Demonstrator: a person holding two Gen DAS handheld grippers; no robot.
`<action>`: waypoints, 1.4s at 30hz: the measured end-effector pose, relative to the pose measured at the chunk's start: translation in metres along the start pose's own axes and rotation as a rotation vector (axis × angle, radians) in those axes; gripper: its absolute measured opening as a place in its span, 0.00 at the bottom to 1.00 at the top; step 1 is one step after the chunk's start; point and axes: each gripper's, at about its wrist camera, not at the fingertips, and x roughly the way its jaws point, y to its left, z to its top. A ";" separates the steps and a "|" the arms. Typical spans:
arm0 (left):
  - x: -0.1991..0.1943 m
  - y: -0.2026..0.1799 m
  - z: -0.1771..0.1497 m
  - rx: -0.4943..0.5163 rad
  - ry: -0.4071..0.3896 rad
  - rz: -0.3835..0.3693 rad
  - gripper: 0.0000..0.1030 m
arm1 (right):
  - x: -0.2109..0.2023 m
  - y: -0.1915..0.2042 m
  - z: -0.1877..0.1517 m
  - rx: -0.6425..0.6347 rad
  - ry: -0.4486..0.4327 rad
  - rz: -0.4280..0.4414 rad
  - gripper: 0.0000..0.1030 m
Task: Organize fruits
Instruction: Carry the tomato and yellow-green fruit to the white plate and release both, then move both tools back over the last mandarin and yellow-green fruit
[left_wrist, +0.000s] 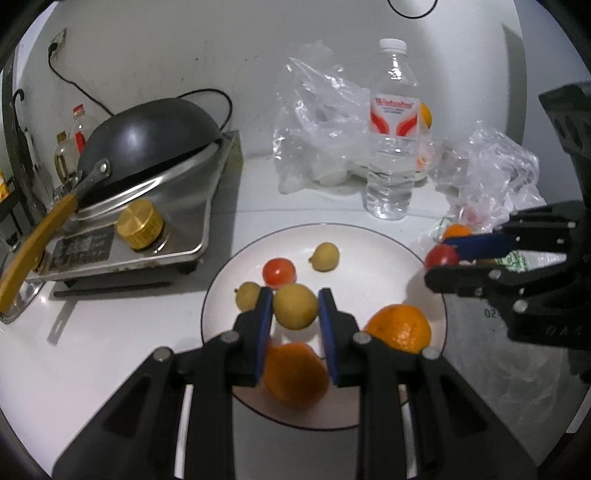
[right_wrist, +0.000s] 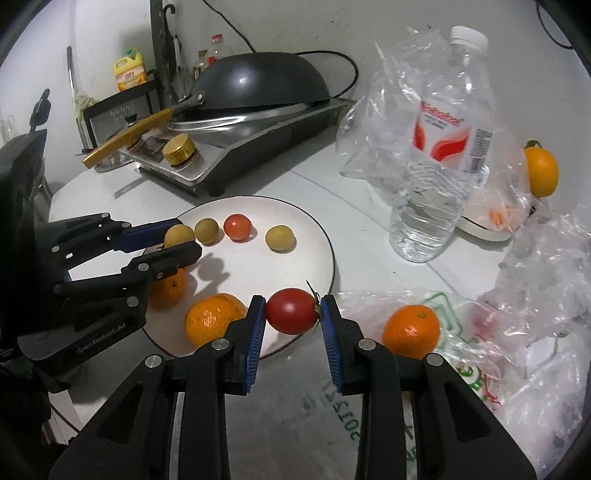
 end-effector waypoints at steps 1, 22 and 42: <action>0.003 0.002 0.000 -0.010 0.006 -0.005 0.25 | 0.004 0.001 0.001 0.001 0.005 0.000 0.32; -0.001 0.003 0.001 -0.044 0.007 -0.026 0.29 | 0.001 -0.005 -0.001 0.018 0.003 -0.013 0.36; -0.030 -0.059 0.015 0.028 -0.046 -0.028 0.49 | -0.053 -0.050 -0.041 0.090 -0.067 -0.046 0.36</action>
